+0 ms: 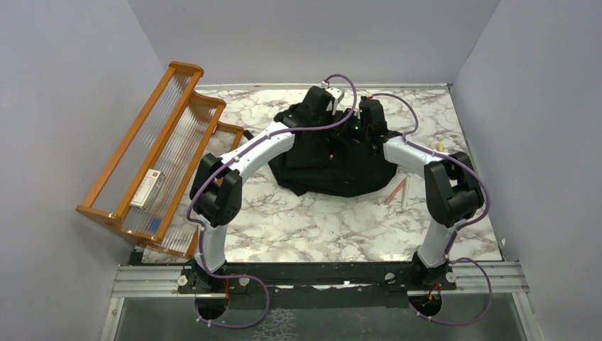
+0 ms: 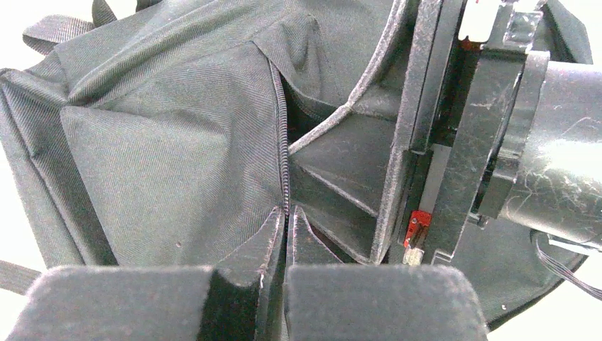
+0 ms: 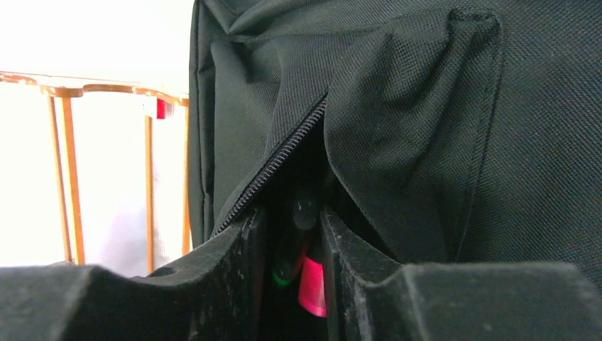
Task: Pack the student bag
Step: Place the stationery in the student bag.
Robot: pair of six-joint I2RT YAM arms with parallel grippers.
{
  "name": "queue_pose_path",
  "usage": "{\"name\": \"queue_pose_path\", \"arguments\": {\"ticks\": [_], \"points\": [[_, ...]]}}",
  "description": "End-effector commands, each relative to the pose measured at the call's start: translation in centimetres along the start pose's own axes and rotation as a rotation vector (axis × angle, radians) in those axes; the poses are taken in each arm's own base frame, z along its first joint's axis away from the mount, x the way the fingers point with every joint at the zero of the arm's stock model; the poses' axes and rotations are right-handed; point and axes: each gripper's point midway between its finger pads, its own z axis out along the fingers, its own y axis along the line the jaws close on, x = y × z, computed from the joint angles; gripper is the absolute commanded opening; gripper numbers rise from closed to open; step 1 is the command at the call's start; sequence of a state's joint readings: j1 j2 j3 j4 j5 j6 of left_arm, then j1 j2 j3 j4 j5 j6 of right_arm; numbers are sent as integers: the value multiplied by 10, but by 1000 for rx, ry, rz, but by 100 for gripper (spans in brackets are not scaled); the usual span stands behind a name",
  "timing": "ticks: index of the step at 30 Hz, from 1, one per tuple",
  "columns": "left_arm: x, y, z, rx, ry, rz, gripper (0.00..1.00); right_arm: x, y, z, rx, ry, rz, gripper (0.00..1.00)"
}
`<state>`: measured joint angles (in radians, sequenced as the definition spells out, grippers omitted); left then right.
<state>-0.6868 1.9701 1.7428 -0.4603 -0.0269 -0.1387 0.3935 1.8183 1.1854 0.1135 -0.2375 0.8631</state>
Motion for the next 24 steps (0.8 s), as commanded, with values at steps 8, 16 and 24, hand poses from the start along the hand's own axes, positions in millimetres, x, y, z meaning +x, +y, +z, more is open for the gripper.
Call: {"name": "queue_pose_path", "arguments": {"ticks": [8,16,24], "points": [[-41,-10,-31,37,-130,-15,0,-16,29,-25,-50,-35,-106,50],[-31,-8,-25,33,-112,-13,0,-45,15,-78,104,-214,-203,50],[-33,-14,-28,71,-131,16,0,-69,-32,-150,382,-421,-236,49]]}}
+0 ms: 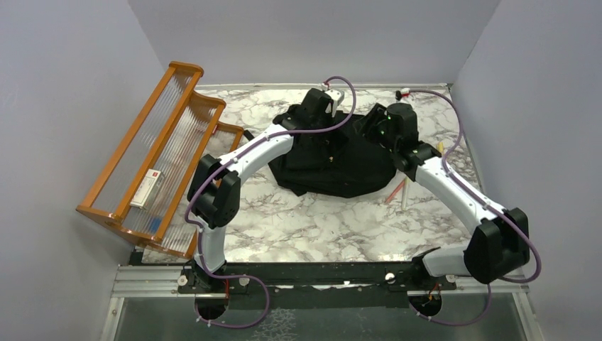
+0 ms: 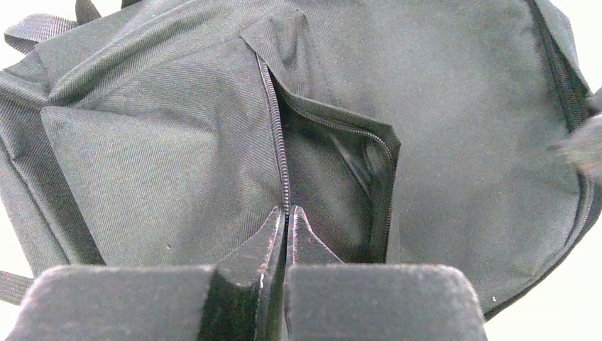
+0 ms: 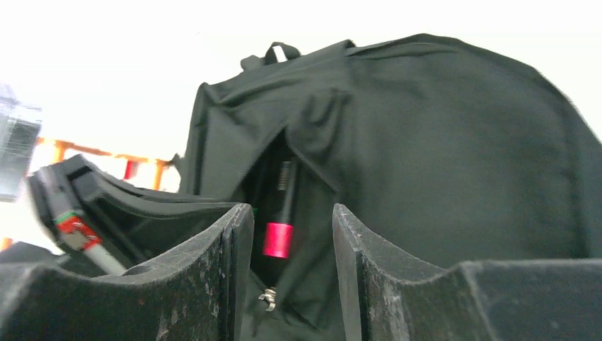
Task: Pack the student bag
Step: Place the stationery in the student bag, then pick up the stationery from the center of the board.
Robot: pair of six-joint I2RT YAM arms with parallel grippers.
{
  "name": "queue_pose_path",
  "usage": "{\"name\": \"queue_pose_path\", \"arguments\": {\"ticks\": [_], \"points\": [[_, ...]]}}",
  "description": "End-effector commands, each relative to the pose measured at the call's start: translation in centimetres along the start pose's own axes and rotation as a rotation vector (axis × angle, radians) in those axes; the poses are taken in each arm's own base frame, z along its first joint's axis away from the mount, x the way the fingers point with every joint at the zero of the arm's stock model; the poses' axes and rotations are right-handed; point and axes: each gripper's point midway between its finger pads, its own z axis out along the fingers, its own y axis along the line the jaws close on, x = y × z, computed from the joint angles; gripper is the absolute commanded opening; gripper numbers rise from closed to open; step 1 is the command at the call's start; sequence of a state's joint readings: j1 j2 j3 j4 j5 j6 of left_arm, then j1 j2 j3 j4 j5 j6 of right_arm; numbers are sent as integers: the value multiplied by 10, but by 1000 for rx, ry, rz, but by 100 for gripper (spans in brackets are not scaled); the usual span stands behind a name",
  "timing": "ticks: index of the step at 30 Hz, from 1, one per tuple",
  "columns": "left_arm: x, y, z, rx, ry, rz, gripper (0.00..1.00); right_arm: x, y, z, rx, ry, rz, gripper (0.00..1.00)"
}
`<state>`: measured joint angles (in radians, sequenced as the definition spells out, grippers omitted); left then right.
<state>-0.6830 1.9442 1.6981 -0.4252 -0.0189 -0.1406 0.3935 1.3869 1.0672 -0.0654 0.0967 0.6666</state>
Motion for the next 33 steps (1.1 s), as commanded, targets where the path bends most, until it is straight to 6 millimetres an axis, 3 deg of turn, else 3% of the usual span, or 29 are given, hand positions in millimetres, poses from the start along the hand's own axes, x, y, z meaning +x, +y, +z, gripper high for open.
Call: {"name": "queue_pose_path", "arguments": {"ticks": [1,7,13,17,25,33], "points": [[-34,-16,-23,70,-114,23,0,-10,-58,-28,262,-86,-72,49],[-27,-21,-18,113,-106,20,0,-11,-104,-53,458,-34,-69,49],[-21,-20,-16,116,-107,0,0,5,-170,-66,596,106,106,52],[-21,-22,-15,125,-105,-7,0,16,-198,-73,632,169,197,52],[-19,-24,-12,139,-97,-26,0,52,-228,-88,733,251,299,48],[-17,-30,-8,165,-86,-41,0,97,-247,-86,755,366,380,46]]}}
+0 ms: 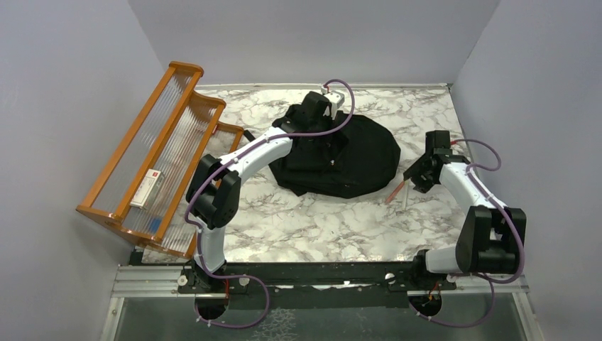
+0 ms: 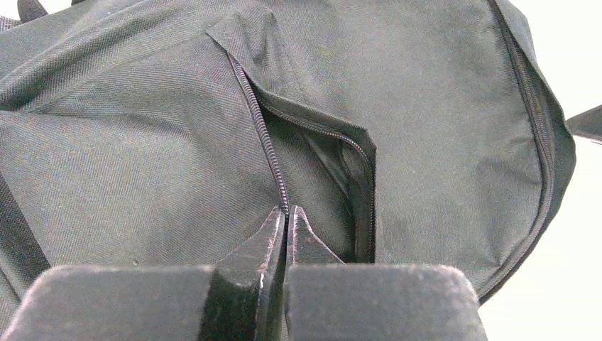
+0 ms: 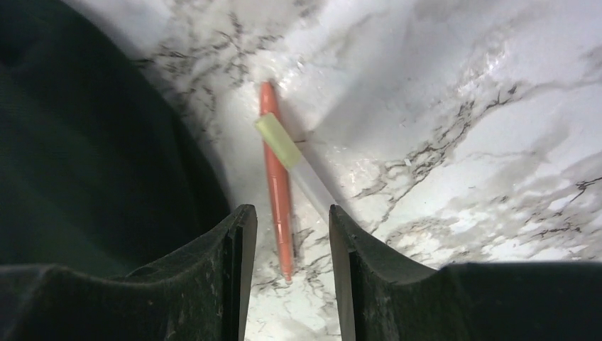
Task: Pack the student bag
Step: Pick up the stationery from the center of the board.
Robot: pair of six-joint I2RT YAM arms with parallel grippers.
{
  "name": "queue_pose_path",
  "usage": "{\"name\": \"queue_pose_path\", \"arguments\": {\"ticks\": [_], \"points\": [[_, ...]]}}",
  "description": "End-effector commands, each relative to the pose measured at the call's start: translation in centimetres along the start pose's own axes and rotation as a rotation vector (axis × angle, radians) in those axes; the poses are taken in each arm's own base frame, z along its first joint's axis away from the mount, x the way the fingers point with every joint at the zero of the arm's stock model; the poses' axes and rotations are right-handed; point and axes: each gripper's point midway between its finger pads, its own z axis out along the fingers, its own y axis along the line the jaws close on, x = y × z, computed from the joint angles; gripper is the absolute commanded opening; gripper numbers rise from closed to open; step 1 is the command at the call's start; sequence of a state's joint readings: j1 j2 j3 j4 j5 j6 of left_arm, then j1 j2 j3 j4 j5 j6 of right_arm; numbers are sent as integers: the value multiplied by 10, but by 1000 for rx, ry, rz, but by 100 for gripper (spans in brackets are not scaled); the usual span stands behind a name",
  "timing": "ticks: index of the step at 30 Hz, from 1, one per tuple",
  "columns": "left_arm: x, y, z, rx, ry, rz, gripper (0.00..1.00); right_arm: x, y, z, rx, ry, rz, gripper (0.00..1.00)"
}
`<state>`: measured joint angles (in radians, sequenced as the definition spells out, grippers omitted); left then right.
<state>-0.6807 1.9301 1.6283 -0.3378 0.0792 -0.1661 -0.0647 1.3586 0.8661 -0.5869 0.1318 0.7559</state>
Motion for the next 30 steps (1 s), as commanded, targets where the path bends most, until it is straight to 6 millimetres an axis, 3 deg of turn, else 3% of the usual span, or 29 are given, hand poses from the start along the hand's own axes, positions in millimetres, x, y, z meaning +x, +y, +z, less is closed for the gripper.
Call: {"name": "queue_pose_path", "arguments": {"ticks": [1,10,18,24,30], "points": [[-24,-15,-11,68,-71,-12,0,23,-7,13,9,100,35,46],[-20,-15,-10,68,-61,-23,0,50,-19,33,20,176,61,43],[-17,-14,-10,65,-56,-25,0,52,-26,43,50,174,59,33],[-17,-14,-9,67,-53,-29,0,33,-29,32,65,82,59,16],[-16,-16,-7,76,-48,-34,0,-6,-25,4,48,-97,79,4]]}}
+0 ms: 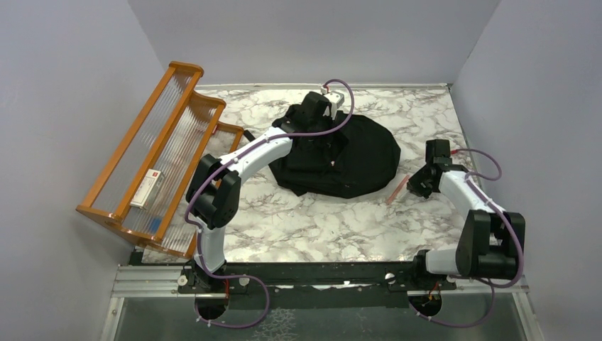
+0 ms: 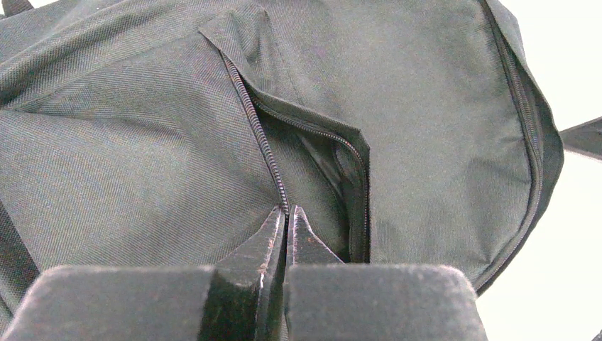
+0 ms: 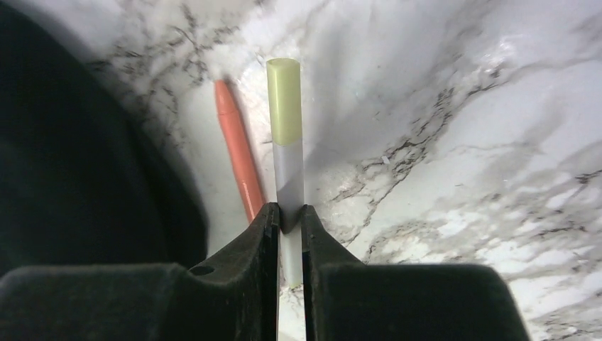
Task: Pack the student bag
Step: Pick up the stationery from the center of the board, then place the stationery in the student bag.
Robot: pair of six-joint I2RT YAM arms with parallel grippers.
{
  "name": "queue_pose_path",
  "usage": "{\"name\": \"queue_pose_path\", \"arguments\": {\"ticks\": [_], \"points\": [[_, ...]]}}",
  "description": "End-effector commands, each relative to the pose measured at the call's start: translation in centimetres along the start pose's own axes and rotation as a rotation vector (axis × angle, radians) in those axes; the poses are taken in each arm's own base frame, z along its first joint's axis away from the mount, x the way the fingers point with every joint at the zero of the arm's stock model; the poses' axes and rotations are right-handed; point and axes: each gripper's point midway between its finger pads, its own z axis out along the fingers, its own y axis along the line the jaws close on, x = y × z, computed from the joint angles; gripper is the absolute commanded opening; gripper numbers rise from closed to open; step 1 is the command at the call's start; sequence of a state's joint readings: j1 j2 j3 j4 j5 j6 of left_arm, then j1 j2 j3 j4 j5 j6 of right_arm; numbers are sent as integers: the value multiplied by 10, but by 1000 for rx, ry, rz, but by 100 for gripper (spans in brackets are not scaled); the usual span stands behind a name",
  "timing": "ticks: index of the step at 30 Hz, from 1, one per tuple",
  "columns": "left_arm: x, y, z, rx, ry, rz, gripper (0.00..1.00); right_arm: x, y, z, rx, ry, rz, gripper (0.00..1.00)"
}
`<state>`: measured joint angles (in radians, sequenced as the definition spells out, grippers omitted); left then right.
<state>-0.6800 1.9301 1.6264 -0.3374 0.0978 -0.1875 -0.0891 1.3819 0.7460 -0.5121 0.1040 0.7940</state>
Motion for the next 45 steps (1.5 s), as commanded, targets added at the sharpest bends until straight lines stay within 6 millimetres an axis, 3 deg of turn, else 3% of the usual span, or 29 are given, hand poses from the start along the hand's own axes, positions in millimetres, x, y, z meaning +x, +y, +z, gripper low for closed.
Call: {"name": "queue_pose_path", "arguments": {"ticks": [1,4,8,11,13,21,26,32,37,45], "points": [[-17,-13,-6,61,-53,-13,0,-39,1,-28,-6,-185,29,2],[-17,-14,-6,68,-52,-16,0,-56,17,-49,-86,-250,6,1],[-15,-15,-5,73,-45,-19,0,-67,68,-81,-359,-287,-101,1],[-15,-15,-5,74,-45,-20,0,-56,118,-114,-672,-262,-236,1],[-14,-15,-5,75,-44,-24,0,-49,137,-130,-806,-241,-274,1],[-13,-17,-4,84,-41,-29,0,-13,187,-166,-1140,-51,-428,1],[-12,-17,-4,87,-38,-34,0,19,217,-171,-1169,19,-554,1],[-11,-18,-5,91,-38,-32,0,58,239,-152,-1104,132,-594,1],[-11,-18,-6,92,-37,-31,0,72,246,-124,-981,208,-584,1],[-9,-18,-8,92,-35,-34,0,79,246,-94,-847,295,-598,1]]}}
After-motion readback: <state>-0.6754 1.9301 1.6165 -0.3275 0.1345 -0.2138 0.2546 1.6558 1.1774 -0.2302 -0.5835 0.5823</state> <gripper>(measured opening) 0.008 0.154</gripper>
